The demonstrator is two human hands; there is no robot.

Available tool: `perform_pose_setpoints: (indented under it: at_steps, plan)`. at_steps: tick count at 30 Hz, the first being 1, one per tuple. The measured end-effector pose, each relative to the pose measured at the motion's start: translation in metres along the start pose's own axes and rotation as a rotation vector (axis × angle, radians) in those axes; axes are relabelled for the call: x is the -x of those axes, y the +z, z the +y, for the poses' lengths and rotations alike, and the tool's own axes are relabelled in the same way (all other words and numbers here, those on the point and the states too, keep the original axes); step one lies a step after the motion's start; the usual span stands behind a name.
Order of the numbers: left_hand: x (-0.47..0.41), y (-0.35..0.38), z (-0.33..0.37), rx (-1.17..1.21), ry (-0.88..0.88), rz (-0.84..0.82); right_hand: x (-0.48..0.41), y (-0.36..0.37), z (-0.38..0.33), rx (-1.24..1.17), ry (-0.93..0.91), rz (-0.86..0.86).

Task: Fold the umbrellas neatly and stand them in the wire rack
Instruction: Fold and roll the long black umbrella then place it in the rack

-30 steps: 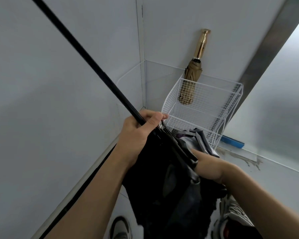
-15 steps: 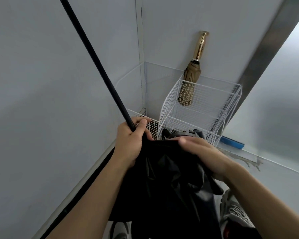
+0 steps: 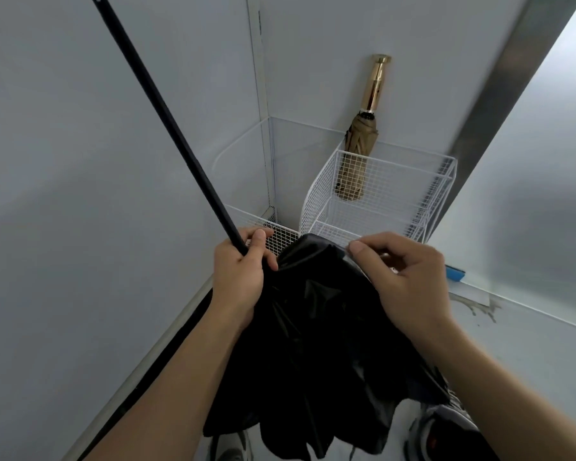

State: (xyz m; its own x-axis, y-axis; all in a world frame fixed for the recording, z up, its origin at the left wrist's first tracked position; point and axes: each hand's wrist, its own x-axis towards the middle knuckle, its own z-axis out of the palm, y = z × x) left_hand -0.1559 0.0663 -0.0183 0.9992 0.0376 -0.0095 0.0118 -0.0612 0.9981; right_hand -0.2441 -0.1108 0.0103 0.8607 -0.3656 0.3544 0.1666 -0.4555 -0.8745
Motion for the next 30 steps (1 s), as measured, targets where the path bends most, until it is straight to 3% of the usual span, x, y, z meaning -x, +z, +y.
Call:
perform_pose_setpoints:
  at_steps: [4, 8, 10, 18, 21, 25, 28, 30]
  plan:
    - [-0.001, 0.004, 0.000, -0.001, 0.023, 0.093, 0.014, 0.008, -0.012, 0.193, -0.251, -0.162]
    - [0.002, 0.009, -0.003, -0.028, 0.062, 0.122, 0.013, 0.016, -0.011, 0.809, -0.077, -0.530]
    - [0.004, 0.009, -0.004, -0.065, 0.106, 0.131, 0.010, 0.014, -0.012, 0.951, -0.009, -0.644]
    - [-0.005, -0.001, -0.005, -0.109, 0.164, 0.267, 0.011, 0.008, -0.002, 0.959, -0.118, -0.818]
    - [-0.012, -0.007, -0.005, -0.086, 0.116, 0.382, 0.022, 0.011, -0.007, 0.906, -0.307, -0.666]
    - [-0.024, -0.022, -0.003, 0.034, 0.038, 0.560, 0.035, 0.015, -0.002, 0.816, -0.310, -0.493]
    - [-0.027, -0.032, -0.001, 0.102, 0.012, 0.632, 0.032, 0.017, 0.001, 0.825, -0.225, -0.583]
    - [-0.027, -0.036, 0.001, 0.109, 0.025, 0.631, 0.028, 0.014, 0.001, 0.782, -0.101, -0.776]
